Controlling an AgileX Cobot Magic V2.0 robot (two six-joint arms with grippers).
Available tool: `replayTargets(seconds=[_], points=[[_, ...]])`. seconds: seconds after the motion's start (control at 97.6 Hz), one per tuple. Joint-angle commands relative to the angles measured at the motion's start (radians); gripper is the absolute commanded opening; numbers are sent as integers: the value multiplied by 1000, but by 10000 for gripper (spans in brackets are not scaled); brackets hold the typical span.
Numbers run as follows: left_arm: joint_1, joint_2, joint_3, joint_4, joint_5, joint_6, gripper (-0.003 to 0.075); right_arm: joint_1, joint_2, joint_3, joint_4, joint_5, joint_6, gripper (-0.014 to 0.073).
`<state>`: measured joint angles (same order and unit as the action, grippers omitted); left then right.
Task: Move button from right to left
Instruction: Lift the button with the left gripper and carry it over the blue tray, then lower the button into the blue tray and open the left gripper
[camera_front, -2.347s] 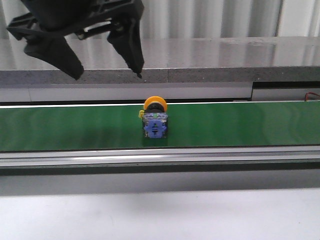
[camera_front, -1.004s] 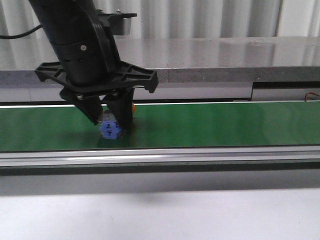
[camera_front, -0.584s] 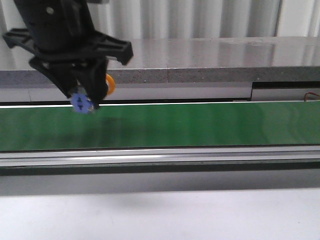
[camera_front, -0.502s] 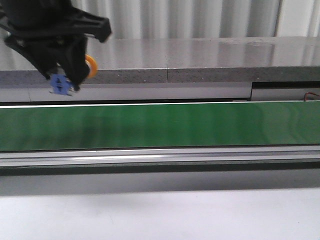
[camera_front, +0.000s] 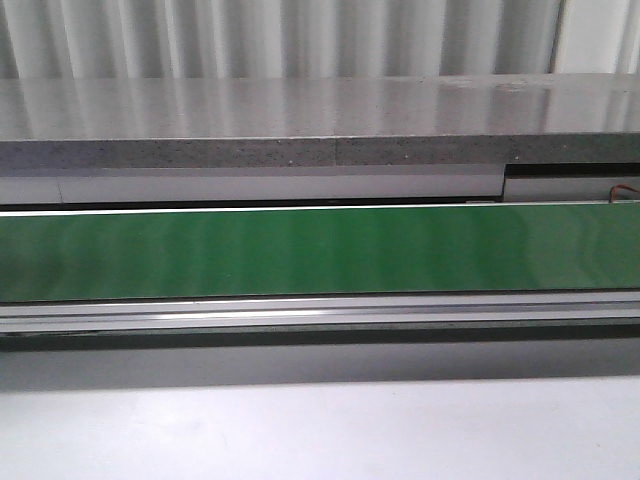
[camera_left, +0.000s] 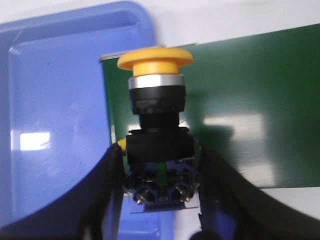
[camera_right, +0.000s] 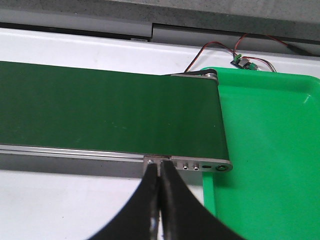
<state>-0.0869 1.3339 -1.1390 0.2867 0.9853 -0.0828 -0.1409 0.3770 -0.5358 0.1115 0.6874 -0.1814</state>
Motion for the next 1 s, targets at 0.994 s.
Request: replayTargets(seconds=[0.994], points=[[516, 403, -58, -348, -335, 576, -19, -4, 3, -24, -2, -63, -1, -68]])
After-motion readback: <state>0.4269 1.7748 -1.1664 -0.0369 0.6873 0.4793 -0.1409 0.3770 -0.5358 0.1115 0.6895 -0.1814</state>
